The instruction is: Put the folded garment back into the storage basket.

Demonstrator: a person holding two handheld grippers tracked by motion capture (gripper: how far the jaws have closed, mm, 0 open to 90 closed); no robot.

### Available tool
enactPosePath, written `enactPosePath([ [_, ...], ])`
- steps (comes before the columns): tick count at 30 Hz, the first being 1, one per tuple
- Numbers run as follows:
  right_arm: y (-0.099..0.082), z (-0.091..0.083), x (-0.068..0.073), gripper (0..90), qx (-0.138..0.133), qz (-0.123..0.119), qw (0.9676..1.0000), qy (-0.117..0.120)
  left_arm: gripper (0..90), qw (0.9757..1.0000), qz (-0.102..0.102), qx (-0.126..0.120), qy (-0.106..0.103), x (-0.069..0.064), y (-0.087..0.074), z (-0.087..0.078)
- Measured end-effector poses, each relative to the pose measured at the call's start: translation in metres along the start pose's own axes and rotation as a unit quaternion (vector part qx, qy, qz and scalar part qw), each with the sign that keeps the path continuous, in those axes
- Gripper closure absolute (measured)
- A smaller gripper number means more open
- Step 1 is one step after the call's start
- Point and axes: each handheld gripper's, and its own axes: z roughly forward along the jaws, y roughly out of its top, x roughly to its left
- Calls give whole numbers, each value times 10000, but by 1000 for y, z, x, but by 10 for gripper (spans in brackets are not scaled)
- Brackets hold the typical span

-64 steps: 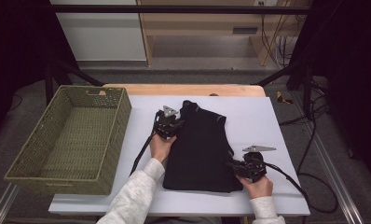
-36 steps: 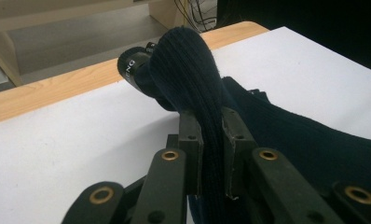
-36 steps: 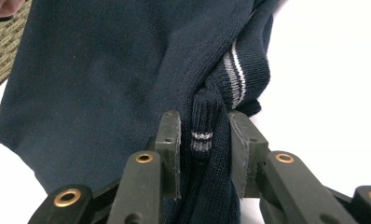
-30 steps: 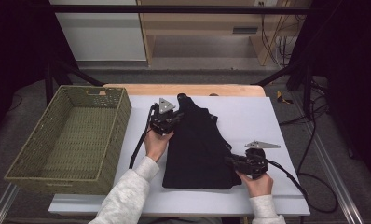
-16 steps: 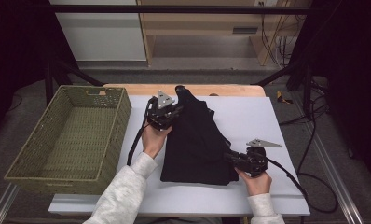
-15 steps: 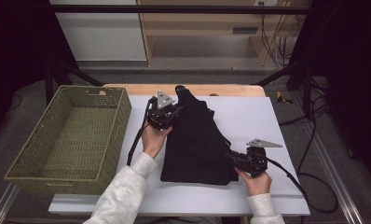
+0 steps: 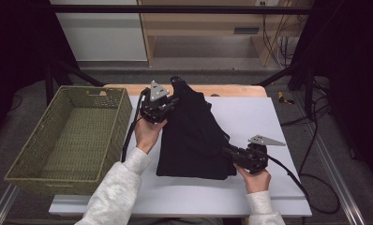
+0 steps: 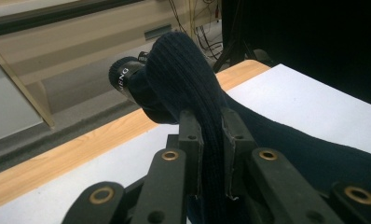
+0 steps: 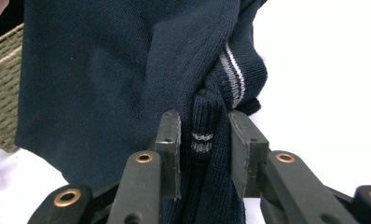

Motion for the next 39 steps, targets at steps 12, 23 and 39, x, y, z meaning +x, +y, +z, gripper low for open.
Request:
enactPosePath([
  [12,12,5,12,681,-206,-79,9997,129,809,9998,149,18,145,10,18,-15],
  [23,23,7,23,681,-398,-196,9987,255,809,9996,210,20,208,20,32,-31],
  [39,39,11,43,680,-675,-325,9960,485,809,9989,331,3,334,33,54,-60],
])
